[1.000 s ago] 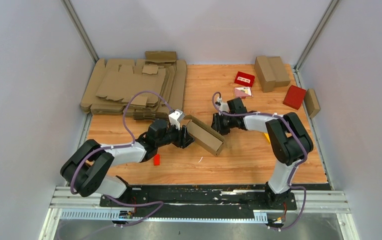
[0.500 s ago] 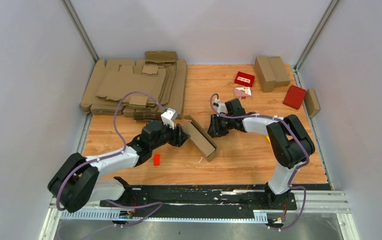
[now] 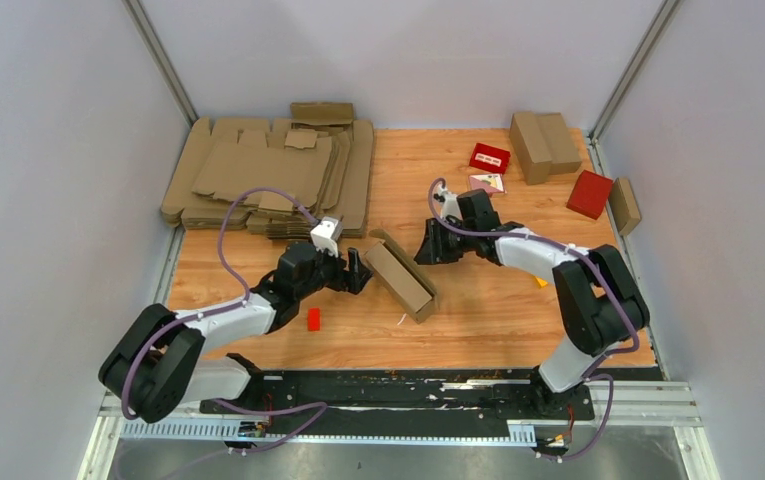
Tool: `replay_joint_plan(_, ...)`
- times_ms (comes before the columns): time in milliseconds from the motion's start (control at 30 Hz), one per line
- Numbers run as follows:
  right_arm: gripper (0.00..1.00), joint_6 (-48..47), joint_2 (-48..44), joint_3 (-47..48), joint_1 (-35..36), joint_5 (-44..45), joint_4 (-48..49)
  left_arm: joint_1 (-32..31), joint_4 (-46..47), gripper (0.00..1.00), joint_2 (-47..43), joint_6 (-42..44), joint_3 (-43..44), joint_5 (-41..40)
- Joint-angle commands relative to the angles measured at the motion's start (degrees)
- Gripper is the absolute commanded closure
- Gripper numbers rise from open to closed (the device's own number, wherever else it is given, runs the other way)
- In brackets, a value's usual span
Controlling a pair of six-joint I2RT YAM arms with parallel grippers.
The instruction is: Fold the paper box
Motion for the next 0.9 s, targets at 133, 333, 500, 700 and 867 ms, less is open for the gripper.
replay_joint_plan(133, 0.63, -0.38, -7.27, 1.19, 0.01, 1.56, -2.00, 0.93, 6.49, 0.11, -1.62, -1.07, 1.75, -0.95)
replay_joint_plan(333, 0.56, 0.96, -8.20, 2.07, -0.06, 0.25, -2.16, 1.16, 5.79, 0.19, -1.74, -1.62, 3.53, 0.79)
replay_joint_plan(500, 0.55, 3.26, -6.95, 3.19, -0.07, -4.92, -0.83, 1.25, 2.69, 0.25, 3.39, -1.90, 7.65, 2.77)
replay_joint_plan(700, 0.50, 3.77, -8.36, 2.70, -1.10, -5.79, -0.79, 1.29, 1.11, 0.34, 8.77, -1.36, 9.99, 4.02)
replay_joint_plan(867, 0.48, 5.36, -7.58, 2.60, -1.79, -11.46, 1.27, 1.29, 1.54, 0.43, 11.46, -1.19, 10.61, 5.03)
